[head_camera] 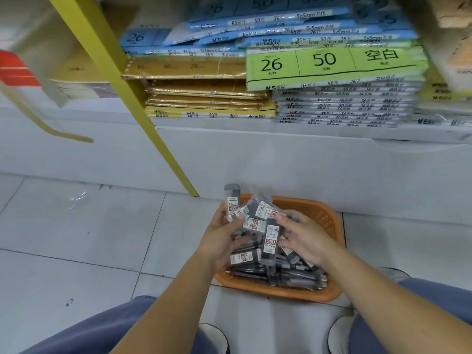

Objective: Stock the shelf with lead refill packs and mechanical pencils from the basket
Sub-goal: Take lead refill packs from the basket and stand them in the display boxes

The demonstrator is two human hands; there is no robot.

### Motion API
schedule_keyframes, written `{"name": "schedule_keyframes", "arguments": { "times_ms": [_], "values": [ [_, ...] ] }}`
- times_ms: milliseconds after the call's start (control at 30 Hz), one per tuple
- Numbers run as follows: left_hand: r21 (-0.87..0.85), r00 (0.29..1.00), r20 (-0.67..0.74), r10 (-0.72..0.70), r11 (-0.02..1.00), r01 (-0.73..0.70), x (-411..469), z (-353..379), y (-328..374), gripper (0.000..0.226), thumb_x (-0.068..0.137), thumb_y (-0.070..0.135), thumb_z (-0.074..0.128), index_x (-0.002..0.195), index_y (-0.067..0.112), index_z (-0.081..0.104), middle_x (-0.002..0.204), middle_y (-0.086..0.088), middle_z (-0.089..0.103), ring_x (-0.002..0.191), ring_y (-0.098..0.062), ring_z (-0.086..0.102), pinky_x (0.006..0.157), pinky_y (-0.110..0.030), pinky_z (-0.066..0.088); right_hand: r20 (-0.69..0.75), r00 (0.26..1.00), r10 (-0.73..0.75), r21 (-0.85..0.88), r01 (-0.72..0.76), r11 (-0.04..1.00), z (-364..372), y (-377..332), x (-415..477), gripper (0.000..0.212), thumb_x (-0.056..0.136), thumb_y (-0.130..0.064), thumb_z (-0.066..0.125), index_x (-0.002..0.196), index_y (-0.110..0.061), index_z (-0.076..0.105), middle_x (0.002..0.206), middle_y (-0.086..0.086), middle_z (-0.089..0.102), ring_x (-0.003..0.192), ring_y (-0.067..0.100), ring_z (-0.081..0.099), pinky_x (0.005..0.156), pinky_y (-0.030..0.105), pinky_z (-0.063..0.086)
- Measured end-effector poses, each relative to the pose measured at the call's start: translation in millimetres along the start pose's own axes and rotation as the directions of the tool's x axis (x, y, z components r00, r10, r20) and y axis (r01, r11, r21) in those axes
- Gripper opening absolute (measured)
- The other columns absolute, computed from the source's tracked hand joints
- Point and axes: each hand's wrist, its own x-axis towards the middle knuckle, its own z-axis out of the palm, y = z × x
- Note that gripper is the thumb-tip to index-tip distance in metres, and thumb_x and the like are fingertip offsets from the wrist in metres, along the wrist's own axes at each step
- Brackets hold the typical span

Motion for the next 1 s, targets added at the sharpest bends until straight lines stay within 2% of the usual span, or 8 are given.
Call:
{"name": "schedule_keyframes", "arguments": {
  "times_ms": [167,267,367,600,733,833,900,1000],
  "values": [
    [0.296,0.983,0.156,-0.101,0.954,0.051,-21.6,16.3,45.4,0.051,0.084,-0.006,0.073,0.125,0.018,0.054,0.122,-0.019,0.069,0.106,-0.041,0.07,0.082,-0.05,0.062,0.074,0.994,-0.081,-0.31,0.1,0.946,6.0,-62.2,-28.9,0.046,0.078,-0.02,0.07,0.12,-0.004,0.059,0.113,0.019,0.069,0.103,0.034,0.068,0.091,0.052,0.054],
    [0.395,0.962,0.244,-0.118,0.919,0.013,-38.3,39.3,78.4,0.06,0.082,-0.011,0.073,0.127,0.02,0.049,0.114,-0.012,0.074,0.105,-0.036,0.072,0.079,-0.047,0.063,0.152,0.982,-0.113,-0.495,0.175,0.851,15.9,-99.0,-49.4,0.034,0.086,-0.021,0.068,0.118,-0.015,0.06,0.11,0.012,0.072,0.102,0.028,0.069,0.085,0.044,0.056],
    [0.488,0.953,0.283,-0.111,0.872,-0.043,-56.2,66.1,112.4,0.058,0.084,-0.01,0.071,0.131,0.018,0.051,0.117,-0.01,0.072,0.105,-0.029,0.072,0.081,-0.041,0.063,0.2,0.964,-0.174,-0.559,0.259,0.788,29.1,-137.0,-72.6,0.032,0.081,-0.029,0.072,0.11,-0.018,0.062,0.104,0.01,0.073,0.095,0.027,0.07,0.077,0.041,0.054],
    [0.462,0.958,0.279,-0.07,0.884,-0.07,-94.3,101.3,182.2,0.037,0.088,-0.014,0.063,0.117,0.009,0.064,0.099,-0.01,0.078,0.088,-0.022,0.073,0.071,-0.035,0.064,0.202,0.922,-0.329,-0.619,0.381,0.687,54.2,-220.2,-121.6,0.053,0.069,-0.031,0.078,0.118,-0.024,0.06,0.11,0.018,0.067,0.094,0.032,0.069,0.071,0.036,0.058],
    [0.347,0.972,0.229,0.05,0.929,-0.129,-104.6,103.1,194.8,0.042,0.087,-0.017,0.061,0.118,0.01,0.062,0.099,-0.011,0.078,0.086,-0.025,0.074,0.071,-0.037,0.063,0.201,0.876,-0.439,-0.555,0.471,0.686,57.6,-234.9,-136.5,0.037,0.077,-0.022,0.074,0.111,-0.015,0.063,0.094,0.013,0.07,0.076,0.022,0.068,0.064,0.034,0.059],
    [0.226,0.965,0.217,0.147,0.954,-0.196,-106.7,113.5,192.4,0.054,0.085,-0.023,0.057,0.126,0.011,0.055,0.112,-0.017,0.074,0.096,-0.031,0.072,0.074,-0.036,0.062,0.17,0.843,-0.51,-0.464,0.525,0.714,71.4,-228.7,-136.4,0.027,0.085,-0.013,0.071,0.11,-0.014,0.061,0.089,0.006,0.074,0.072,0.018,0.07,0.059,0.031,0.057],
    [0.188,0.949,0.267,0.166,0.957,-0.22,-107.2,122.2,186.2,0.058,0.083,-0.026,0.055,0.129,0.009,0.053,0.114,-0.018,0.073,0.095,-0.029,0.073,0.075,-0.034,0.061,0.157,0.815,-0.557,-0.381,0.571,0.727,85.7,-222.0,-133.8,0.023,0.087,-0.01,0.069,0.108,-0.012,0.06,0.092,0.008,0.075,0.078,0.023,0.073,0.061,0.035,0.058],
    [0.251,0.924,0.337,0.178,0.929,-0.271,-108.2,130.5,178.3,0.049,0.082,-0.025,0.056,0.121,0.004,0.06,0.102,-0.014,0.076,0.084,-0.021,0.073,0.062,-0.024,0.056,0.108,0.762,-0.639,-0.269,0.641,0.719,107.5,-211.6,-129.3,0.016,0.089,-0.009,0.067,0.102,-0.008,0.059,0.092,0.012,0.073,0.078,0.028,0.073,0.063,0.042,0.059]
  ]
}}
